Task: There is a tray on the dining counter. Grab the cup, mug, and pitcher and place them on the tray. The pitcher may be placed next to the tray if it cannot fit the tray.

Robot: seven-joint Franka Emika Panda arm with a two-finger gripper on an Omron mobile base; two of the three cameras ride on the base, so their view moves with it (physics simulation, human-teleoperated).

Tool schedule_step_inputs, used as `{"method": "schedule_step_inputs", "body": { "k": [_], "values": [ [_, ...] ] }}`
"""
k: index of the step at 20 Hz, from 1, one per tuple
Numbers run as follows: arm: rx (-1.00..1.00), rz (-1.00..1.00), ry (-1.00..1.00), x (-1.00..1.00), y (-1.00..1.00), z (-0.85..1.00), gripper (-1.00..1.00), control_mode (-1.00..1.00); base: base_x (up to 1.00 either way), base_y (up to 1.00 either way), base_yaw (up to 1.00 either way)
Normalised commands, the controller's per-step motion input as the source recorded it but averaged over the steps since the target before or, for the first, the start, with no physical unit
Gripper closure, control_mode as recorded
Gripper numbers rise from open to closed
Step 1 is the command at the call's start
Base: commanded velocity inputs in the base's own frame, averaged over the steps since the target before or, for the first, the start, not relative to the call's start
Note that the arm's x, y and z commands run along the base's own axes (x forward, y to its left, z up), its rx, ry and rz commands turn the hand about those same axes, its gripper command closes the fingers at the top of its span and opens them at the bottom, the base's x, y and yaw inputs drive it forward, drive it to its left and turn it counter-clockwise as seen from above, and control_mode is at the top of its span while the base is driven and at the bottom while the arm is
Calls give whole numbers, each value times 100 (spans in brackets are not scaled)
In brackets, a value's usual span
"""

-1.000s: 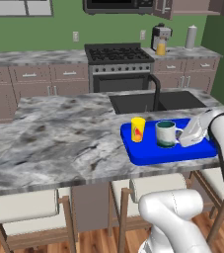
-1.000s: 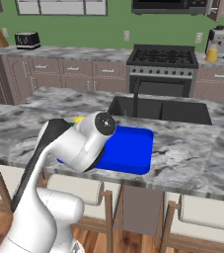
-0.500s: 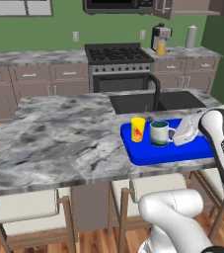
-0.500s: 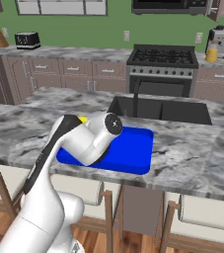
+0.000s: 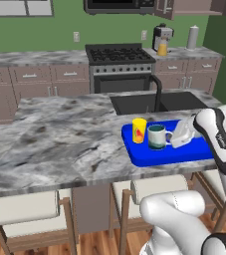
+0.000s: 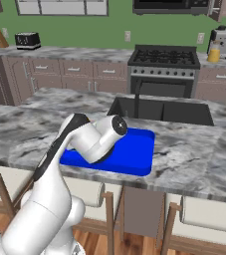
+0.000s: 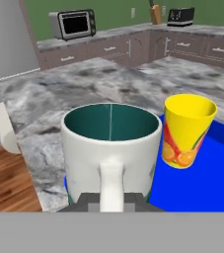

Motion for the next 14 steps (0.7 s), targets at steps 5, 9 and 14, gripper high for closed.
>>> {"method": "schedule_step_inputs", "body": {
  "k": [5,9,14],
  "values": [
    [0,3,4,5,1,-27,100,-100,0,0,0],
    [0,2,0,14,0,-26,100,-100,0,0,0],
    [0,1,-2,18,0,-21,100,-100,0,0,0]
  ]
}}
